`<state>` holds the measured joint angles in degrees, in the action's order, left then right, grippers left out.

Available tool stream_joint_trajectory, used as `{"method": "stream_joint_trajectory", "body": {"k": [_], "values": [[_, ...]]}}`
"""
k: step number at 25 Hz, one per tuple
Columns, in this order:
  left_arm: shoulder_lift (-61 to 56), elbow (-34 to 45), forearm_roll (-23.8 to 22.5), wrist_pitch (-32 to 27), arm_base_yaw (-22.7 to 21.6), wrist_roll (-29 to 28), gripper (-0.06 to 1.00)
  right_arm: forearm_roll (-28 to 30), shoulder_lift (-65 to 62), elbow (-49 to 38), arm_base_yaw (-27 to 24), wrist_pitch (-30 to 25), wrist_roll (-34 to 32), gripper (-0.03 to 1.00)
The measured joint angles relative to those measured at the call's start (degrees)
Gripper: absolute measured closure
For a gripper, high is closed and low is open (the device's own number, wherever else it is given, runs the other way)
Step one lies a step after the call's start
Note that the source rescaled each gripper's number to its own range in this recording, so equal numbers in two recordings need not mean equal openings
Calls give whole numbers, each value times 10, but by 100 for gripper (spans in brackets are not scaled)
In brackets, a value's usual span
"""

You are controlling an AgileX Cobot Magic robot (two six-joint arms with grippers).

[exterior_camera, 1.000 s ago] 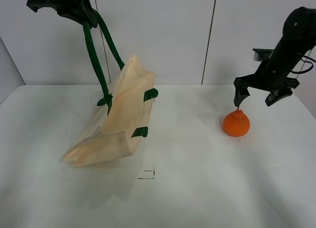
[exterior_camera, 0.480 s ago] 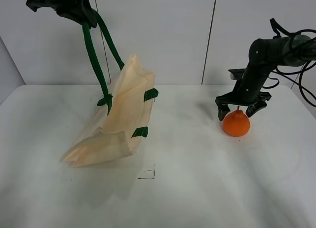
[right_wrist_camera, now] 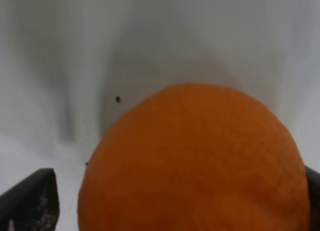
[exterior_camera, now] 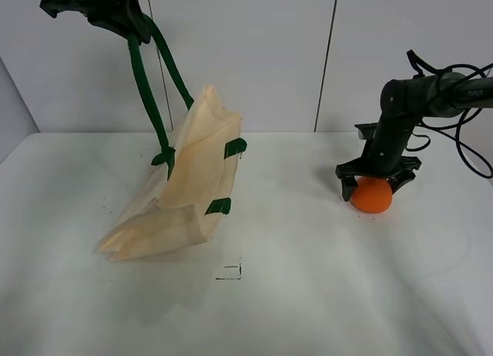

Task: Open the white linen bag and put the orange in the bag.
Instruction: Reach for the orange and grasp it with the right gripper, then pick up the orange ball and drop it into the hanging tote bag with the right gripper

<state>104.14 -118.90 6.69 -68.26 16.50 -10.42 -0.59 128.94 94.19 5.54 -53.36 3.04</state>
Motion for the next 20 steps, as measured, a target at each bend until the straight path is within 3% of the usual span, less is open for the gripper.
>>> {"method": "stream_joint_trajectory", "body": {"k": [2, 3, 6, 7, 8, 12, 20], "values": [[0, 0, 0, 0, 0, 0, 94, 1, 1, 0, 0, 6, -2, 5], [0, 0, 0, 0, 0, 0, 94, 2, 1, 0, 0, 6, -2, 18], [0, 0, 0, 0, 0, 0, 94, 6, -1, 1, 0, 1, -2, 79], [0, 0, 0, 0, 0, 0, 94, 6, -4, 3, 0, -2, -2, 93], [0, 0, 0, 0, 0, 0, 94, 6, -8, 3, 0, -6, -2, 97], [0, 0, 0, 0, 0, 0, 94, -15, -31, 25, 2, -32, 6, 96], [0, 0, 0, 0, 0, 0, 94, -174, -96, 205, 54, -107, 37, 96]]}}
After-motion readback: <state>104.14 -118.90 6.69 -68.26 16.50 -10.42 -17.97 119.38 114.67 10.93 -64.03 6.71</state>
